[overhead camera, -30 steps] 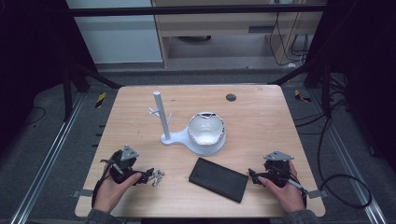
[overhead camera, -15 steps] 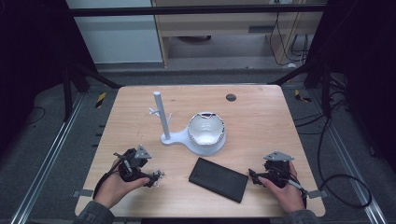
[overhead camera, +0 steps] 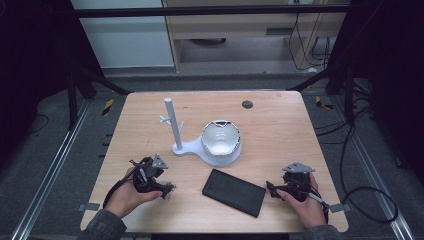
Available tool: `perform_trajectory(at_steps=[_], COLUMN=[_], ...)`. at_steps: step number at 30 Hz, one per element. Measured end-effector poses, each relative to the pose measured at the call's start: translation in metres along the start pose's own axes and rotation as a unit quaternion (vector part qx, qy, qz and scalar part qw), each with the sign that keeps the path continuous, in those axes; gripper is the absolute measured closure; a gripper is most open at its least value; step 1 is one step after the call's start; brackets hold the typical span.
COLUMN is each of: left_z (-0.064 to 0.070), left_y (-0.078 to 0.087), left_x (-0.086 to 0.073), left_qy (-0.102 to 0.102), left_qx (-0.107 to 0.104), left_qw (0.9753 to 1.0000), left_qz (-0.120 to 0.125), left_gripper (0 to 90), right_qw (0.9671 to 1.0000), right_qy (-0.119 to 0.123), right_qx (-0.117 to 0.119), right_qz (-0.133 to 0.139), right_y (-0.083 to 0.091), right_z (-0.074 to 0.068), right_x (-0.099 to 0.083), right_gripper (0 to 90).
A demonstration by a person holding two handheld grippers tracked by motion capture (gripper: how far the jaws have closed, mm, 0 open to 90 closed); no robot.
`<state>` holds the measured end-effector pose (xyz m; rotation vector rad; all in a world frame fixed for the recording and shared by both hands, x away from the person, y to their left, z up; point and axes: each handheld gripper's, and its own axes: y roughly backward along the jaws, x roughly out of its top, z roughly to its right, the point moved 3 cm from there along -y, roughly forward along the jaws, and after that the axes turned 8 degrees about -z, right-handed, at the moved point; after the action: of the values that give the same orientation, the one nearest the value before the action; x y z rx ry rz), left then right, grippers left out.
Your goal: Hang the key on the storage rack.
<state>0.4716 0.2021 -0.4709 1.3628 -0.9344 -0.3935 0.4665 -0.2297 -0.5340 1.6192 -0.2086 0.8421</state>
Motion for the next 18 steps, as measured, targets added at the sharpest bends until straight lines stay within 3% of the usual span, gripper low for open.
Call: perform_trajectory(at_steps=[7,18], left_z=[0.004,0.002], left_y=[-0.013,-0.019], left_x=[-0.002,-0.007], left_qy=[-0.019,-0.012], left_qx=[-0.016,-0.012], left_qw=[0.9992,0.9991], left_qz=[-0.031,-0.039], left_gripper=[42.4,43.3], right_qw=[1.0,1.0], right_qy=[0.001,0.0], right_qx=[-0.001,0.0], right_qz=[0.001,0.0], right_y=[0.0,0.0], right_z=[0.0,0.0], right_x=[0.0,0.0], right_gripper=[0.5,0.5])
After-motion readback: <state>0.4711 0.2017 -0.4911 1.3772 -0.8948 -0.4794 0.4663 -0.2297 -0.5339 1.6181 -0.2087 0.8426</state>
